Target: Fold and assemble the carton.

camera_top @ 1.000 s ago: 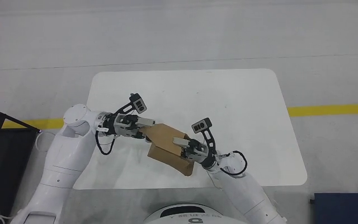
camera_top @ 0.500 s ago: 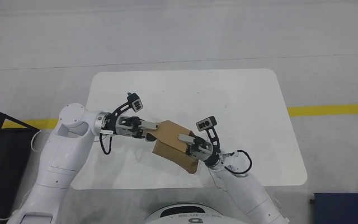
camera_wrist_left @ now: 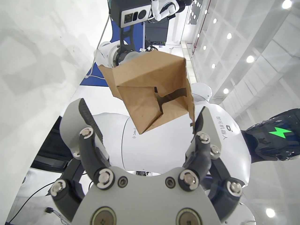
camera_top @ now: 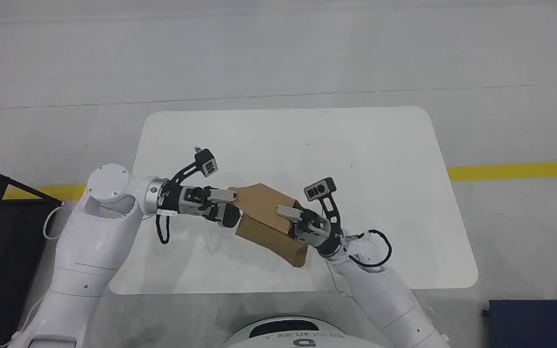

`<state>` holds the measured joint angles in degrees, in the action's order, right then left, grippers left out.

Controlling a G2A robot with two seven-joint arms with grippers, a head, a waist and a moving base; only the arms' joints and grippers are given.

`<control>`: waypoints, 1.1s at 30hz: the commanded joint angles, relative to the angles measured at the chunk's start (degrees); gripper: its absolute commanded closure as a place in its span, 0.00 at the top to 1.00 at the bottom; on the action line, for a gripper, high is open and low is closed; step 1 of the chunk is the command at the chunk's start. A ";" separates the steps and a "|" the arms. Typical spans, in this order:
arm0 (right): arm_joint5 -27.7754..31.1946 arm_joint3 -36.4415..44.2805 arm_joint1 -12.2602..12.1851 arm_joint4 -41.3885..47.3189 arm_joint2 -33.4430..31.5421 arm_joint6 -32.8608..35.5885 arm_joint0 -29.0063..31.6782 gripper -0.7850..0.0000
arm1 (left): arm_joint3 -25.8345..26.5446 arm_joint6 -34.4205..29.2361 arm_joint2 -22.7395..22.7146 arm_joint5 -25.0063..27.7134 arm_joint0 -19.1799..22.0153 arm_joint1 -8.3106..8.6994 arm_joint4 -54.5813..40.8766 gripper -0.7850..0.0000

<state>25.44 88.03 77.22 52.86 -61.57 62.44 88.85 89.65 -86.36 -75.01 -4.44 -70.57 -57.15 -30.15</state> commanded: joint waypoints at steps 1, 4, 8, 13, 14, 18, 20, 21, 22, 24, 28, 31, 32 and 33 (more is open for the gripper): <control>-0.06 -0.31 0.09 2.01 0.17 0.85 -0.18 0.00 | -0.08 0.07 0.41 0.10 0.23 0.01 -0.09 1.00; -0.28 -1.51 0.30 5.16 0.64 2.45 -0.69 0.00 | 0.32 -0.32 1.02 0.24 0.55 -0.01 -1.19 1.00; -0.04 -3.85 0.80 8.81 1.77 4.49 -1.97 0.00 | 0.65 -0.25 1.75 -0.12 1.19 0.00 -1.79 1.00; 0.00 -6.07 1.47 12.71 3.11 6.47 -3.51 0.00 | 1.33 0.25 2.98 0.09 2.14 0.03 -0.59 1.00; -0.10 -6.55 1.61 13.81 3.27 7.02 -3.78 0.00 | 1.40 0.41 3.18 0.42 2.27 0.05 -0.14 1.00; -0.74 -8.29 2.18 17.66 4.09 10.26 -4.88 0.00 | 1.53 1.14 4.06 1.03 2.32 0.05 0.17 1.00; -0.88 -9.12 2.42 18.66 4.41 11.39 -5.35 0.00 | 1.32 1.65 4.47 0.79 2.42 0.04 0.11 1.00; -0.86 -9.48 2.52 18.93 4.52 11.75 -5.56 0.00 | 1.24 2.02 4.63 0.74 2.53 0.03 0.18 1.00; -0.72 -9.77 2.63 19.15 4.63 11.94 -5.71 0.00 | 1.20 2.42 4.79 0.94 2.60 0.01 0.09 1.00; -0.47 -10.19 2.81 19.11 4.88 12.09 -5.94 0.00 | 0.86 3.06 5.08 1.10 2.64 -0.07 -0.93 1.00; -0.02 -10.31 3.01 17.97 5.21 12.00 -6.02 0.00 | 1.05 3.92 6.33 1.75 3.11 -0.21 -0.58 1.00; -0.07 -10.18 3.10 17.70 5.17 11.99 -5.85 0.00 | 1.51 4.33 7.61 1.87 3.57 -0.28 0.96 1.00; -0.07 -10.10 3.11 17.63 5.08 12.06 -5.77 0.00 | 1.62 4.43 7.99 1.90 3.70 -0.31 1.31 1.00; -0.07 -10.03 3.11 17.57 4.96 12.16 -5.66 0.00 | 1.68 4.53 8.27 1.95 3.81 -0.32 1.52 1.00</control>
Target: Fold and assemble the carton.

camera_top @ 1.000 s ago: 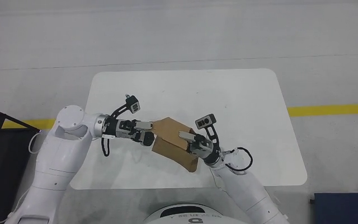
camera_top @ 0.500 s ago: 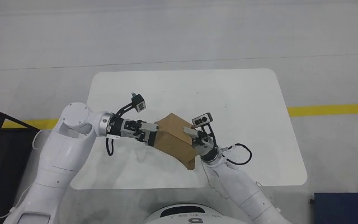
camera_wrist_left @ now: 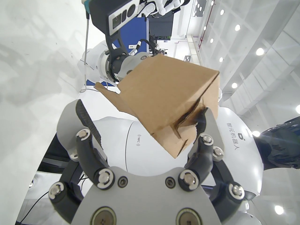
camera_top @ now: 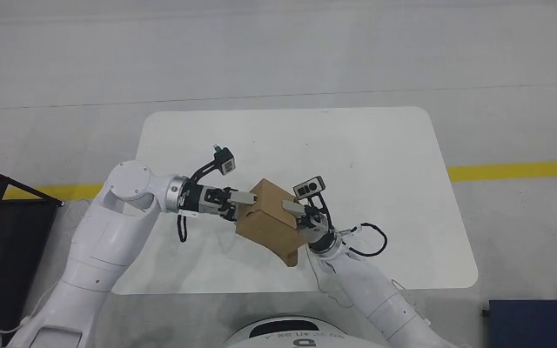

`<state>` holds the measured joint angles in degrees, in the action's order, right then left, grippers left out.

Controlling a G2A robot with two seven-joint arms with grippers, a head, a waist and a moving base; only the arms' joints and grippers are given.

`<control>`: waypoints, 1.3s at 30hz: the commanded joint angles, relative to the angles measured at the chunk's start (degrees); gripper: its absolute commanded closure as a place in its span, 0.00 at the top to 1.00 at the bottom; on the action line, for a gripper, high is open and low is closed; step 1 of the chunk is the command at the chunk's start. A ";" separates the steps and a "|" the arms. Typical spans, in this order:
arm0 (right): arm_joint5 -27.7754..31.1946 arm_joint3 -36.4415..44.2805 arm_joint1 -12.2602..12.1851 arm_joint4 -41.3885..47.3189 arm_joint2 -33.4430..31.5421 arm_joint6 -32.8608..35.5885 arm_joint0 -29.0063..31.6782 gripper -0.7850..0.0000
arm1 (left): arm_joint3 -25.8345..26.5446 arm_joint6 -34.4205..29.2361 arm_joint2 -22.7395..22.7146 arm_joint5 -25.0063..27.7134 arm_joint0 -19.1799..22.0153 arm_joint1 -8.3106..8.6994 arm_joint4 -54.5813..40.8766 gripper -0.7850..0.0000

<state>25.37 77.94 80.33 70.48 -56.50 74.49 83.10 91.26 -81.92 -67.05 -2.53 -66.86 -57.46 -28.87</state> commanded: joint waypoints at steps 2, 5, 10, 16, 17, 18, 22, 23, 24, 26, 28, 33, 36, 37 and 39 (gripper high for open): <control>-0.13 0.27 -0.01 0.07 -0.41 0.36 0.39 0.00 | 0.08 0.22 0.70 0.07 0.30 -0.01 0.72 1.00; -0.25 0.57 -0.04 0.20 -0.88 0.87 0.86 0.00 | 0.08 0.57 0.88 0.11 0.50 0.05 1.12 1.00; -0.50 0.47 0.00 0.90 -1.46 1.45 1.47 0.00 | 0.35 1.12 1.02 0.21 0.40 0.22 1.86 1.00; -1.16 0.06 0.13 2.61 -2.23 2.57 1.77 0.00 | 0.89 1.12 0.93 0.51 -0.34 0.55 2.89 0.99; -1.22 -0.05 0.15 2.97 -2.41 2.66 1.82 0.00 | 1.01 1.12 0.87 0.54 -0.47 0.61 2.91 0.95; -1.24 -0.15 0.17 3.23 -2.60 2.73 1.84 0.00 | 1.16 1.05 0.84 0.57 -0.58 0.66 2.96 0.91; -1.62 -0.34 0.28 3.95 -3.05 3.11 1.90 0.00 | 1.59 1.09 0.69 0.80 -0.76 0.87 3.59 0.91; -1.72 -0.31 0.30 3.86 -3.07 3.15 1.89 0.00 | 1.69 1.10 0.71 0.83 -0.80 0.92 3.82 0.90; -1.78 -0.23 0.33 3.70 -3.09 3.18 1.85 0.00 | 1.75 1.14 0.76 0.77 -0.87 0.95 3.88 0.89; -1.91 -0.08 0.38 3.29 -3.07 3.14 1.79 0.00 | 1.80 1.17 0.92 0.82 -0.90 0.99 3.90 0.83; -1.98 0.06 0.41 2.62 -3.04 2.93 1.74 0.00 | 1.75 1.33 1.16 0.79 -0.82 1.00 3.89 0.80; -1.83 0.60 0.46 1.32 -3.22 2.23 1.89 0.00 | 1.67 1.49 1.78 0.85 -0.42 1.00 3.61 0.78; -1.93 0.88 0.47 0.77 -3.38 1.90 2.06 0.00 | 1.51 1.57 2.01 0.92 -0.24 1.01 3.37 0.78; -1.93 0.94 0.48 0.63 -3.41 1.79 2.12 0.00 | 1.47 1.59 2.08 0.94 -0.18 1.02 3.34 0.79; -1.84 1.02 0.52 0.33 -3.40 1.51 2.20 0.00 | 1.39 1.61 2.17 0.98 -0.11 1.04 3.13 0.79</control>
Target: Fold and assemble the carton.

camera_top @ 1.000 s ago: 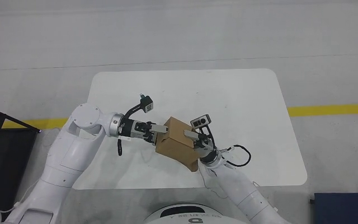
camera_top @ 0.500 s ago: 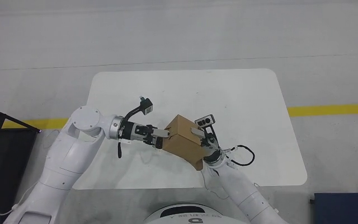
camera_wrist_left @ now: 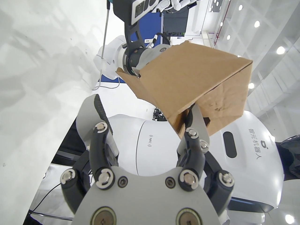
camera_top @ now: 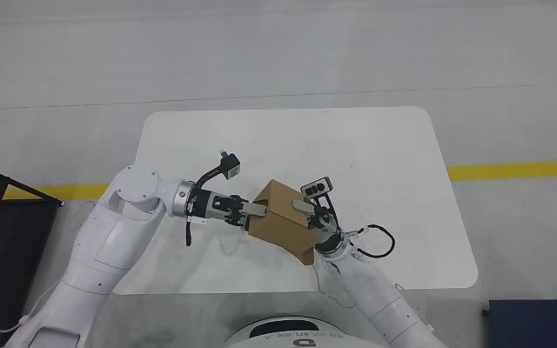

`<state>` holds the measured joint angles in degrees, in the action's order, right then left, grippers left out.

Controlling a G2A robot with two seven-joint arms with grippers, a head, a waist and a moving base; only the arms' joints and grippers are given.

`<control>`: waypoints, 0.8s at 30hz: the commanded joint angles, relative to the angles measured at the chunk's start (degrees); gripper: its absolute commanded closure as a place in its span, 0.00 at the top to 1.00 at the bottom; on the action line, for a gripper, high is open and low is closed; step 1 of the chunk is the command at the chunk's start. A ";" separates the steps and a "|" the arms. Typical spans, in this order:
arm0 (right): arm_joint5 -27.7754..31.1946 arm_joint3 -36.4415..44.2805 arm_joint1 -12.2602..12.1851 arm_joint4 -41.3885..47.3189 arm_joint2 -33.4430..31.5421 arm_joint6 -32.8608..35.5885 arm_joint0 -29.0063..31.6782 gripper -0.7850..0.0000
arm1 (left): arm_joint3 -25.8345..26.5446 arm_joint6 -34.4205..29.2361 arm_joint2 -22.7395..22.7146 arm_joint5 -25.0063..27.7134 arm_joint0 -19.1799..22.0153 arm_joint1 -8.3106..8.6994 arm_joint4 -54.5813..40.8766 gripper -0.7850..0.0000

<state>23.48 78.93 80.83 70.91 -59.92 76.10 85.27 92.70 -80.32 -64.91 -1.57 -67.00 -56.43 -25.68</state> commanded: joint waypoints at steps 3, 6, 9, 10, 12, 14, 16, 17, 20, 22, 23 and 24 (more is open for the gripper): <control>0.10 -0.06 0.09 -0.43 0.08 -0.20 0.06 0.00 | -0.20 0.18 -0.01 0.23 0.14 0.08 -0.18 0.78; 0.29 -0.22 0.19 -0.59 0.18 -0.24 0.10 0.00 | -0.23 0.40 -0.06 0.35 0.14 0.14 -0.43 0.72; 0.48 -0.29 0.27 -1.15 0.33 -0.49 0.12 0.00 | -0.05 0.80 -0.03 0.51 0.20 0.18 -0.52 0.72; 0.53 -0.25 0.29 -1.32 0.36 -0.63 0.14 0.00 | 0.07 1.04 -0.03 0.55 0.22 0.18 -0.56 0.71; 0.60 -0.11 0.32 -1.53 0.34 -0.79 0.21 0.00 | 0.31 1.27 -0.03 0.60 0.24 0.21 -0.62 0.68; 0.70 0.02 0.34 -1.66 0.31 -0.73 0.41 0.00 | 0.64 1.48 -0.02 0.66 0.26 0.27 -0.25 0.67; 0.76 0.07 0.34 -1.83 0.23 -0.75 0.59 0.00 | 0.80 1.51 -0.03 0.64 0.18 0.34 -0.13 0.68; 0.79 0.12 0.35 -1.84 0.18 -0.75 0.68 0.00 | 0.83 1.56 -0.11 0.65 0.16 0.38 -0.05 0.68; 0.83 0.19 0.35 -1.86 0.00 -0.86 0.94 0.00 | 0.78 1.71 -0.45 0.73 -0.06 0.53 0.15 0.69; 0.81 0.26 0.36 -1.89 -0.09 -0.86 1.04 0.00 | 0.76 1.72 -0.77 0.78 -0.26 0.64 -0.01 0.69; 0.83 0.31 0.38 -1.87 -0.12 -0.87 1.09 0.00 | 0.73 1.74 -0.98 0.84 -0.41 0.70 -0.20 0.70; 0.83 0.32 0.38 -1.89 -0.15 -0.85 1.14 0.00 | 0.72 1.70 -1.25 0.89 -0.56 0.76 -0.52 0.70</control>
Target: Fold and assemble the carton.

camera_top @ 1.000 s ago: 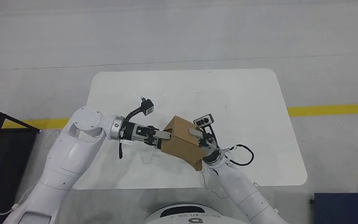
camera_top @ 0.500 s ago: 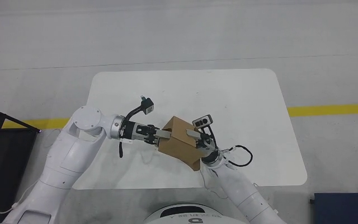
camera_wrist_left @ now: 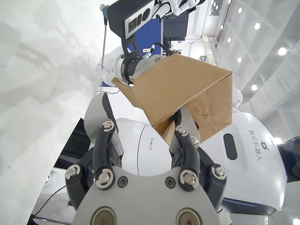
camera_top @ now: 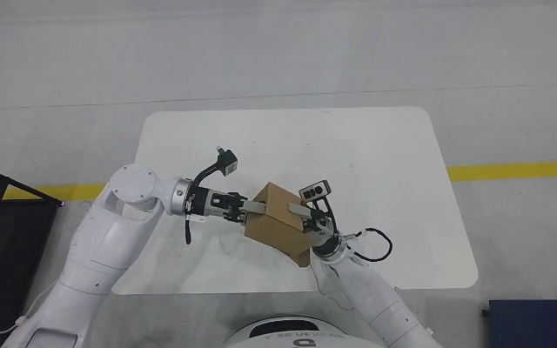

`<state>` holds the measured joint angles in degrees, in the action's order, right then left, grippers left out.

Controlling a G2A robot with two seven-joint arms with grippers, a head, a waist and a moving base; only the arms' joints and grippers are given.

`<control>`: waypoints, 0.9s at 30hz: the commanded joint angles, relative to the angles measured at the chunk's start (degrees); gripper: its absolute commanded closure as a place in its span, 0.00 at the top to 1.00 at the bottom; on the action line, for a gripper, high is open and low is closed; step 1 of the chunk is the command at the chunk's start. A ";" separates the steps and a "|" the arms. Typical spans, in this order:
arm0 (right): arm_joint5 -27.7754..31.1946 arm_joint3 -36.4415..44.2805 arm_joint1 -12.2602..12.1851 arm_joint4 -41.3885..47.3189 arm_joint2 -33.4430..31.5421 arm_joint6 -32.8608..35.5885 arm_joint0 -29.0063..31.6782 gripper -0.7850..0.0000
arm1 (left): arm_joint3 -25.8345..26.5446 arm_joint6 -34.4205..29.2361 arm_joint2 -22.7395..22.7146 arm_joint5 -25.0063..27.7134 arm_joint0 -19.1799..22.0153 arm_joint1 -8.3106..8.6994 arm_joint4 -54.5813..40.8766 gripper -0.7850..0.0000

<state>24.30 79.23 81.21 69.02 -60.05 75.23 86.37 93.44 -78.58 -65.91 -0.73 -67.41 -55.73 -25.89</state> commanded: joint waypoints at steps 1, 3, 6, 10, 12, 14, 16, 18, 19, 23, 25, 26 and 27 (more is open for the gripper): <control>0.11 0.00 0.01 0.07 -0.11 -0.01 0.13 0.00 | -0.08 -0.03 -0.61 0.14 -0.31 0.14 -0.49 0.70; 0.17 0.00 0.01 0.10 -0.29 -0.06 0.26 0.00 | -0.18 0.09 -1.43 0.41 -0.65 0.34 -0.63 0.72; 0.68 0.01 -0.04 -0.33 -0.79 -0.42 0.50 0.00 | -0.54 0.61 -3.37 0.92 -1.28 0.70 -1.24 0.73; 1.05 0.25 -0.20 -0.72 -1.80 -0.90 1.05 0.00 | -0.54 0.60 -6.08 1.58 -2.35 1.21 -2.36 0.76; 1.67 0.31 -0.34 -1.85 -2.45 -1.76 1.37 0.00 | -0.55 0.65 -7.34 1.91 -2.90 1.43 -3.10 0.78; 1.97 0.72 -0.48 -3.10 -2.95 -2.86 1.75 0.00 | -0.46 0.82 -8.29 2.21 -3.46 1.62 -3.42 0.77; 2.04 1.28 -0.64 -3.89 -3.57 -3.57 2.18 0.00 | -0.41 0.96 -8.91 2.44 -3.92 1.76 -3.53 0.78; 1.99 1.93 -0.81 -4.70 -4.14 -4.19 2.65 0.00 | -0.37 1.05 -9.11 2.82 -4.39 1.85 -3.32 0.79; 2.06 2.23 -0.90 -5.35 -4.40 -4.64 2.85 0.00 | -0.24 1.23 -9.01 3.08 -4.59 1.89 -2.62 0.78; 1.36 3.56 -1.05 -7.64 -4.24 -6.19 3.27 0.00 | 0.76 2.54 -7.68 4.04 -5.14 1.87 0.08 0.80; 0.81 4.00 -1.04 -8.70 -3.71 -6.71 3.16 0.00 | 1.27 2.93 -6.81 4.36 -5.17 1.75 -0.02 0.80; 0.62 4.14 -1.02 -9.17 -3.40 -7.01 3.06 0.00 | 1.53 2.88 -6.27 4.55 -5.07 1.68 0.17 0.80; 0.50 4.27 -0.99 -9.42 -3.11 -7.24 2.95 0.00 | 1.71 2.96 -5.79 4.75 -4.93 1.63 0.41 0.80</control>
<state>24.91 83.41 80.19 59.83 -63.41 68.20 89.43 94.97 -75.65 -72.21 3.83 -72.49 -54.05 -25.71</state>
